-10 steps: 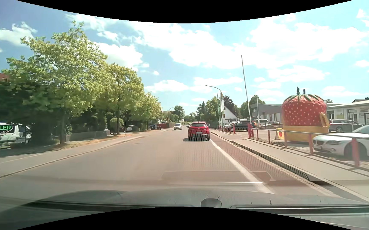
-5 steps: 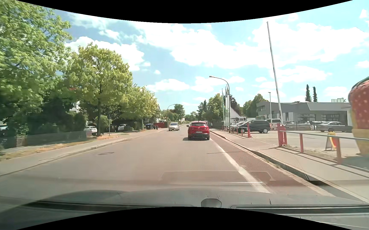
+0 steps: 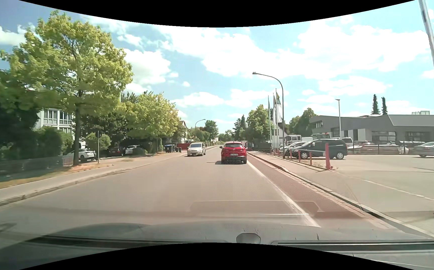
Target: Follow the waypoints while adhering to traffic rules and regulations
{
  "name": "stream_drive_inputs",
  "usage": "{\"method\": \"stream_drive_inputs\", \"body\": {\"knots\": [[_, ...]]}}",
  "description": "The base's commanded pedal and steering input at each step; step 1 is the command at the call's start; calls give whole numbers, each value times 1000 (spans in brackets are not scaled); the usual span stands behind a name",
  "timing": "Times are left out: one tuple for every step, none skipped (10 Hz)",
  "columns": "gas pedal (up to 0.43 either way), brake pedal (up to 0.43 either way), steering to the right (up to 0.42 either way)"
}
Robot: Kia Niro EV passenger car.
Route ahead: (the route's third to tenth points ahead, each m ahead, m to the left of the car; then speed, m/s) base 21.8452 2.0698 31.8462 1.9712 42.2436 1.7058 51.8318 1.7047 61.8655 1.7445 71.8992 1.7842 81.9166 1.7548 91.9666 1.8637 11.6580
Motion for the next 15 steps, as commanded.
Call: {"method": "stream_drive_inputs", "body": {"knots": [[79,6,-4],[79,6,-3],[79,6,-3],[79,6,-3],[79,6,-3],[79,6,-3],[79,6,-3],[79,6,-3],[79,6,-1],[79,6,-1],[67,6,-1],[67,6,-1],[67,6,-1],[59,6,-1],[39,6,-1]]}}
